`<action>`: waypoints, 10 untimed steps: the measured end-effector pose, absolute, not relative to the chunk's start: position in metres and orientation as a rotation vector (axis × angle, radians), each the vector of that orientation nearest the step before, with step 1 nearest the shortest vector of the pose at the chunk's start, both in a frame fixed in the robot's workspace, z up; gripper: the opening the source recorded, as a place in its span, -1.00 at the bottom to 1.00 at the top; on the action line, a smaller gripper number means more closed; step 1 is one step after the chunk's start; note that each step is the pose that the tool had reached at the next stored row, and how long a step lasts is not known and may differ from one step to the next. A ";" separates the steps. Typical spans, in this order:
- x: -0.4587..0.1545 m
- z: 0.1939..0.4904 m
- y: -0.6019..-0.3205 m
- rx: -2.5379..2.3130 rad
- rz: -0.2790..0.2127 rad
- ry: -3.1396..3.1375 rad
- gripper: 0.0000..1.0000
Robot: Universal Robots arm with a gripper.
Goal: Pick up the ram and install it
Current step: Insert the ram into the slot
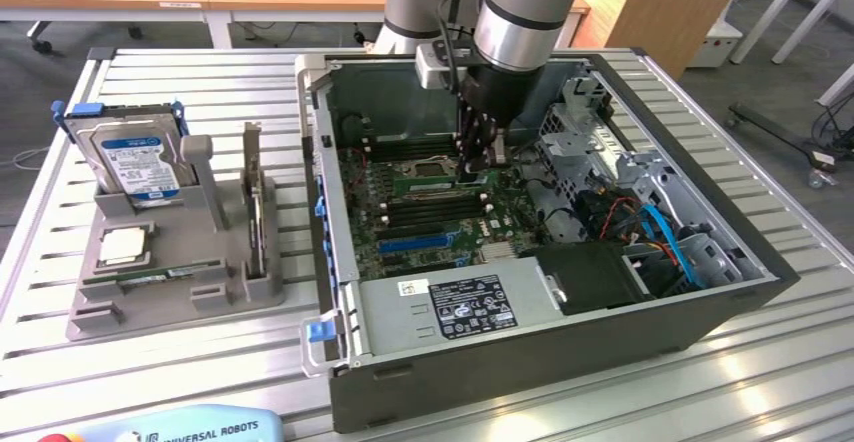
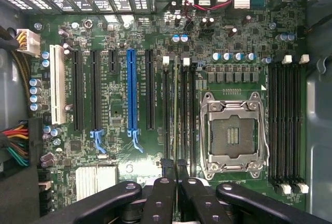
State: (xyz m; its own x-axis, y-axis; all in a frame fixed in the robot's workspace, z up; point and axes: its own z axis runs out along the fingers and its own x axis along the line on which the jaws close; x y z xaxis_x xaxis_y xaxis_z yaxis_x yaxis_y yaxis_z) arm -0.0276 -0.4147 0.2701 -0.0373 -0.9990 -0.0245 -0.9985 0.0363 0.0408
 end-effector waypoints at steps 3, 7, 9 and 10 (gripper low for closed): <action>-0.028 0.270 -0.415 2.178 -0.073 -2.248 -0.76; -0.028 0.270 -0.415 2.190 -0.072 -2.236 -0.76; -0.028 0.270 -0.415 2.191 -0.072 -2.235 -0.76; -0.028 0.270 -0.415 2.191 -0.072 -2.235 -0.76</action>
State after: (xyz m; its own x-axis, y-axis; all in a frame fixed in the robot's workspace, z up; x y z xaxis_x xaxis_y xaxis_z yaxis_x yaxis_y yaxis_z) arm -0.0276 -0.4151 0.2701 -0.0202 -0.9995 -0.0245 -0.9990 0.0192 0.0408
